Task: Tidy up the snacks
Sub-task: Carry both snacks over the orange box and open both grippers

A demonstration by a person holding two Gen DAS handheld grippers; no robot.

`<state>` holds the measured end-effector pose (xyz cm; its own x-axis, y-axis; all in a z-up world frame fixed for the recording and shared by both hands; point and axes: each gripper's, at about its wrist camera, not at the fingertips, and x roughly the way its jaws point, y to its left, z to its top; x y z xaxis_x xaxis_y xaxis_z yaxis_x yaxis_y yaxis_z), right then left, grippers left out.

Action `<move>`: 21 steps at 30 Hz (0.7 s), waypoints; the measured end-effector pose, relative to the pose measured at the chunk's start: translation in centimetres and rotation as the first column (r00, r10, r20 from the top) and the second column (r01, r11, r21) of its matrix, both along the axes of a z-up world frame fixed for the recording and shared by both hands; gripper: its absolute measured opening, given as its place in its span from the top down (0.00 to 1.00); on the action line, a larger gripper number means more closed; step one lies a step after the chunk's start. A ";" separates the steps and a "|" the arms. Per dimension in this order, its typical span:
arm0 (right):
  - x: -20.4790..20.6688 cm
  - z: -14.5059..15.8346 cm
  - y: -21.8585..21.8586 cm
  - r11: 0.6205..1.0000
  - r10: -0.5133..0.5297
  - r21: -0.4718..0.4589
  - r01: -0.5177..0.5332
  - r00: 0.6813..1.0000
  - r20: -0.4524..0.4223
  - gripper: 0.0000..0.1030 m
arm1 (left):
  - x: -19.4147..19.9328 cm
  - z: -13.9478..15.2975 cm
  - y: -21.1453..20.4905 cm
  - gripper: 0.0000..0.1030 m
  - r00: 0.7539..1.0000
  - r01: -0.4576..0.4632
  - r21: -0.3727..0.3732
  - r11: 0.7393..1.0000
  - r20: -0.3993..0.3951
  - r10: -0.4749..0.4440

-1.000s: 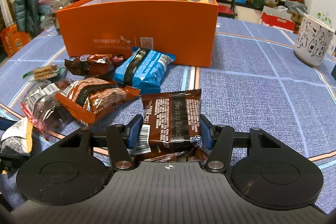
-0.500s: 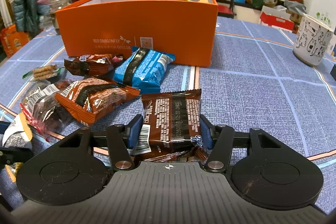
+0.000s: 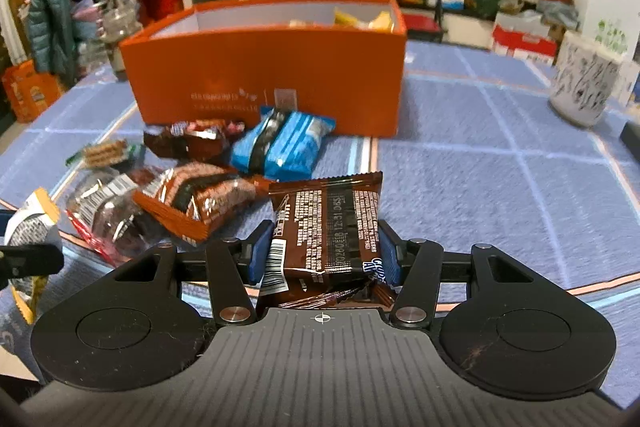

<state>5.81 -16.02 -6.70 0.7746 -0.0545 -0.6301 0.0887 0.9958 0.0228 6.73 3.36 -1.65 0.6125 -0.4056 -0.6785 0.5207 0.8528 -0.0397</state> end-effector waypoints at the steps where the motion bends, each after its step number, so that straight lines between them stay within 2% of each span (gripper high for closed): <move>1: -0.3 0.5 0.0 1.000 -0.002 -0.006 0.002 1.000 0.013 0.61 | -0.1 0.2 0.0 0.63 1.000 -0.001 -0.006 1.000 0.004 0.001; 10: -0.4 3.4 -0.5 0.999 -0.045 0.003 0.045 0.997 0.056 0.61 | 0.6 2.1 0.1 0.63 0.997 -0.062 -0.043 0.997 0.043 0.063; 21: -0.5 4.0 -0.5 0.999 -0.037 0.026 0.036 0.998 0.059 0.61 | 0.6 2.4 0.1 0.63 0.994 -0.092 -0.056 0.994 0.056 0.095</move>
